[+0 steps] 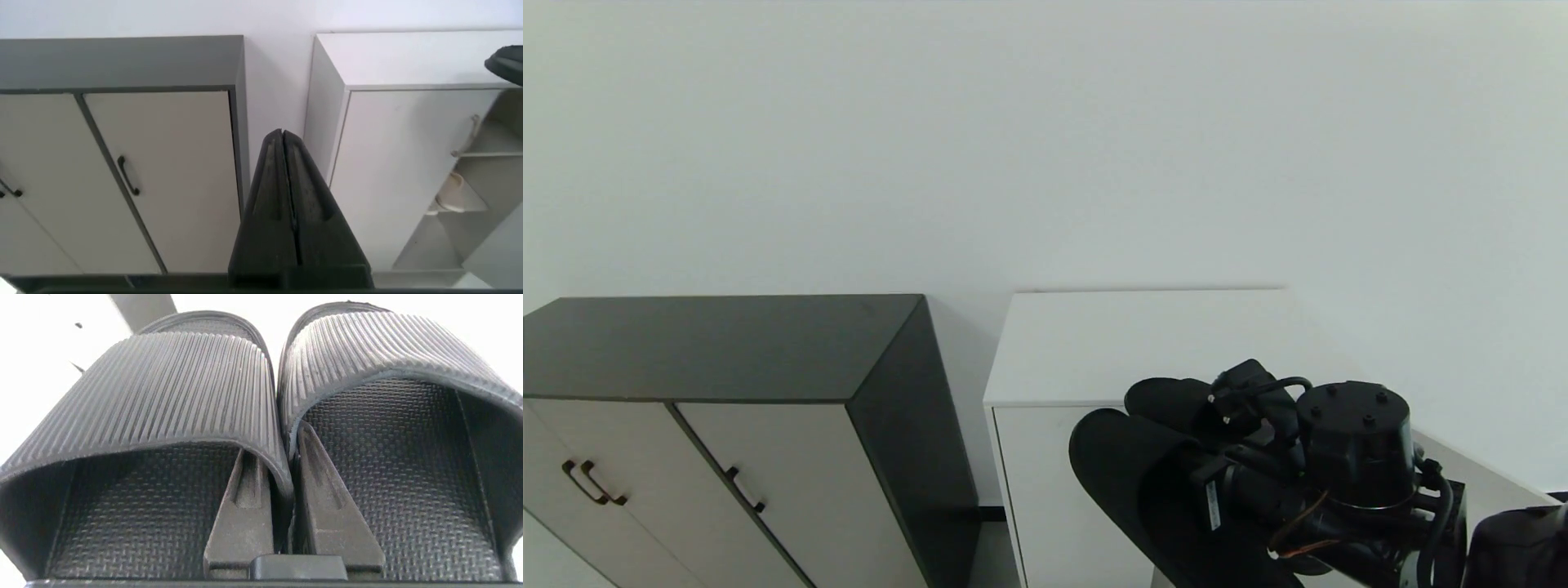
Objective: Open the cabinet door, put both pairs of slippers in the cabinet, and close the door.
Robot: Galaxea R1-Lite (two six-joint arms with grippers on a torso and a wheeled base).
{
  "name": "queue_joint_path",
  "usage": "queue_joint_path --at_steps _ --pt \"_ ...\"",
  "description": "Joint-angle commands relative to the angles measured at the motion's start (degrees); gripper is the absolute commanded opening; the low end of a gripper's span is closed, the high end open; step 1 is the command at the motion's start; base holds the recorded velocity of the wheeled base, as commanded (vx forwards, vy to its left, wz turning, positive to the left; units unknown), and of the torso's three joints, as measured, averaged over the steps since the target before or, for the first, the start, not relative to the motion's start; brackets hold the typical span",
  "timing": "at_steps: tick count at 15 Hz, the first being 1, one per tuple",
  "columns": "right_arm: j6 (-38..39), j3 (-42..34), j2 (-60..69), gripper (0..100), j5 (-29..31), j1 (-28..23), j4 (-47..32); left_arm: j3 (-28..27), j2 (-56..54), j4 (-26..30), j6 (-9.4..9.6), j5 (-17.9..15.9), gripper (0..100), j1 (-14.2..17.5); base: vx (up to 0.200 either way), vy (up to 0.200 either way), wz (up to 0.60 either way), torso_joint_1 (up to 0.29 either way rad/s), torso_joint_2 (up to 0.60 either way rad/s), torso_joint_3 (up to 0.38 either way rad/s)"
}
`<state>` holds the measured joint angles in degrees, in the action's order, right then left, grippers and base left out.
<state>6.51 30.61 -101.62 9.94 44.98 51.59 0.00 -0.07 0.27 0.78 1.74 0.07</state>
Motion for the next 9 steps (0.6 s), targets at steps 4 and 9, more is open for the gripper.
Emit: queue_joint_path --at_steps 4,9 --pt "-0.01 -0.11 -0.95 0 0.08 0.02 0.26 0.00 0.07 0.00 0.01 0.01 0 0.01 -0.100 0.000 0.00 0.000 0.00 0.000" --pt "-0.01 -0.29 -1.83 0 0.08 0.02 0.26 0.00 0.07 0.00 0.01 0.01 0 0.01 0.000 0.000 0.00 0.000 0.00 0.000"
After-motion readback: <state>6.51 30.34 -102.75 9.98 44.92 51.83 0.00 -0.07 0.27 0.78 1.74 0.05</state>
